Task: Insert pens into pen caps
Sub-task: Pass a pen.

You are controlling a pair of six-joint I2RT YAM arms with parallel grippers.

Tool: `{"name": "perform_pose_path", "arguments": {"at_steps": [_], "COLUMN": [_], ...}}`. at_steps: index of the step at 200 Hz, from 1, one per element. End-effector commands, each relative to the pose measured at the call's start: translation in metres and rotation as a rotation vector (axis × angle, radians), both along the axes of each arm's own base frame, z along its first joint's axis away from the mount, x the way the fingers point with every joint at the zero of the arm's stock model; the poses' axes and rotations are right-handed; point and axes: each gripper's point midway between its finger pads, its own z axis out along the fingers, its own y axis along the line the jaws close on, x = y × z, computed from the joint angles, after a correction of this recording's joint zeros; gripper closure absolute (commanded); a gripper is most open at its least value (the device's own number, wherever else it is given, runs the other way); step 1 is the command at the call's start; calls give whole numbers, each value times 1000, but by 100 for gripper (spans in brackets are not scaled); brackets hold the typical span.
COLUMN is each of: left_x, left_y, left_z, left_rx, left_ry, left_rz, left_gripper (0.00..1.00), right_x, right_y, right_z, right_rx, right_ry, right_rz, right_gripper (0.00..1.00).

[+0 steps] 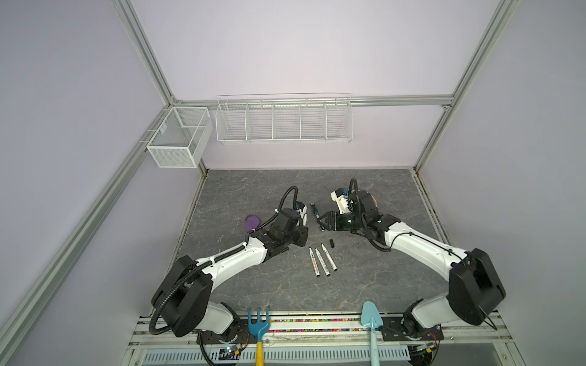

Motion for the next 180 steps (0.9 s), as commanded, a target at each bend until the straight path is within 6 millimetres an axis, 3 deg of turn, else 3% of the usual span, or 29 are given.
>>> {"name": "perform_pose_path", "arguments": {"at_steps": [1, 19, 49, 86, 180], "left_x": [7, 9, 9, 6, 3], "left_y": [18, 21, 25, 29, 35], "left_z": [0, 0, -1, -1, -1], "left_rx": [32, 30, 33, 35, 41], "left_ry": [-19, -26, -37, -43, -54], "left_rz": [100, 122, 135, 140, 148], "left_gripper": [100, 100, 100, 100, 100], "right_x": [-14, -21, -27, -25, -15], "right_y": [-42, -51, -43, -32, -40], "right_z": [-56, -79, -105, -124, -151], "right_rx": [-286, -402, -485, -578, -724], "right_ry": [74, 105, 143, 155, 172], "right_rz": [-87, -97, -62, -33, -10], "right_gripper": [47, 48, 50, 52, 58]}}
